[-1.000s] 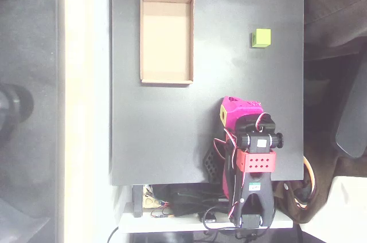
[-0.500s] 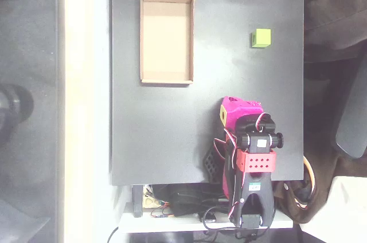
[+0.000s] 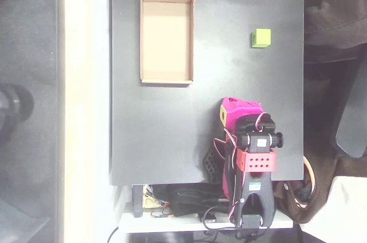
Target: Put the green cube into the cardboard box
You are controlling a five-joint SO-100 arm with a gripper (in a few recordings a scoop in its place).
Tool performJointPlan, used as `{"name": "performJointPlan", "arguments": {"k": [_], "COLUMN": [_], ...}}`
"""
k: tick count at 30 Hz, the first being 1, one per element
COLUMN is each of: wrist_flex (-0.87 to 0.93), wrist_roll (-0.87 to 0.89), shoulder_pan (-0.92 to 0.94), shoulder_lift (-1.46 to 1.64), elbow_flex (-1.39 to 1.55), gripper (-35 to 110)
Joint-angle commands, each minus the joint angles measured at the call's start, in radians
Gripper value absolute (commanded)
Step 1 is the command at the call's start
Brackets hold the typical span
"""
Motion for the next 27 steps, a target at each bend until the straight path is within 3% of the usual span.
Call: {"name": "performJointPlan", "arguments": {"k": [1, 11, 27], "wrist_flex": [0.021, 0.023, 0.012], "wrist_roll": [0.091, 0.092, 0.087], "shoulder_pan": [-0.02, -0.021, -0.011], "shoulder_lift": [0.006, -0.049, -0.586], "elbow_flex": [-0.002, -0.173, -0.907], "gripper": [1, 1, 1]}}
